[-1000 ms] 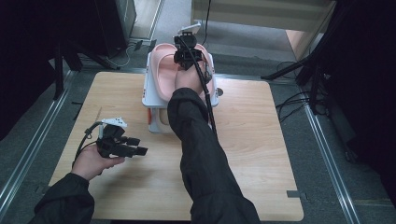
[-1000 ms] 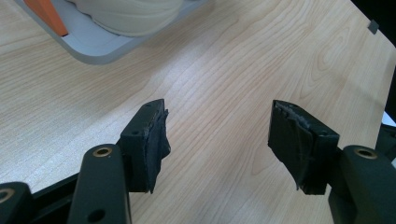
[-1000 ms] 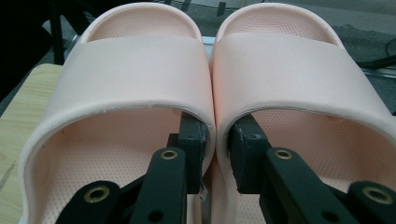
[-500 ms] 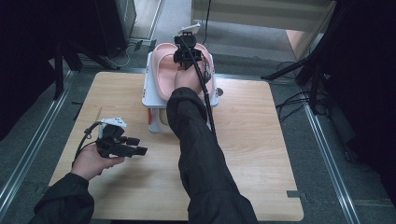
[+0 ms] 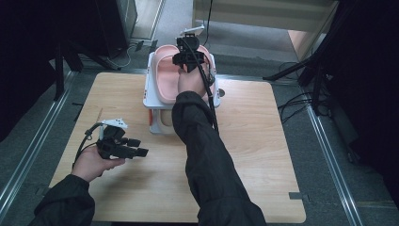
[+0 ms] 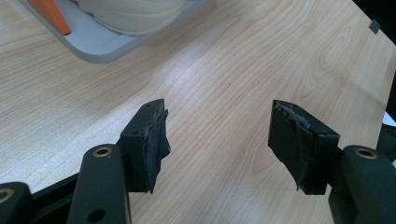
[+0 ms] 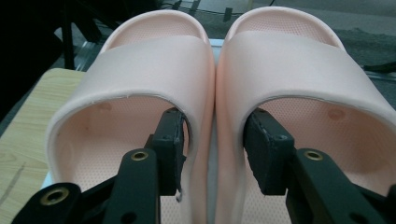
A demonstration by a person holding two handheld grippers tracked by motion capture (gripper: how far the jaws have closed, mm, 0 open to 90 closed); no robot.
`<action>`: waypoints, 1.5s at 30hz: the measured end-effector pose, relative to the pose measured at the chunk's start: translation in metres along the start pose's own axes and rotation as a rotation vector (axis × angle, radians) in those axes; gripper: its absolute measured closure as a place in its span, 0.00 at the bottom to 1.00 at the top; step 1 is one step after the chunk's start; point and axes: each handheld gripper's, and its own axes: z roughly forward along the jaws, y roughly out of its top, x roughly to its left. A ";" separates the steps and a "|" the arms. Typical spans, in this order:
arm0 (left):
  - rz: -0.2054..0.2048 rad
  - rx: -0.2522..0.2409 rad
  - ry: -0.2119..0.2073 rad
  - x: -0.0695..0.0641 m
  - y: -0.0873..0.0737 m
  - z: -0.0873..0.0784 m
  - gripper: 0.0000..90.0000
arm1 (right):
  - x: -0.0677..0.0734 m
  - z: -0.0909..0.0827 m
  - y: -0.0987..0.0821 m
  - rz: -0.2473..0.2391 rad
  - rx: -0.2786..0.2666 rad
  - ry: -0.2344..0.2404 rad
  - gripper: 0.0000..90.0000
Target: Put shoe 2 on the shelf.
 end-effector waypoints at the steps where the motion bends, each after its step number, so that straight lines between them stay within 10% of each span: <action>1: 0.000 0.001 0.001 0.000 0.000 0.000 0.41 | -0.001 -0.002 0.000 0.005 -0.002 0.009 0.65; 26: -0.001 0.007 0.010 0.000 -0.001 -0.001 0.41 | -0.020 -0.044 -0.016 -0.020 0.009 0.186 0.64; 45: -0.013 0.007 0.031 0.002 -0.002 -0.001 0.41 | -0.026 -0.086 -0.067 -0.132 0.028 0.364 0.64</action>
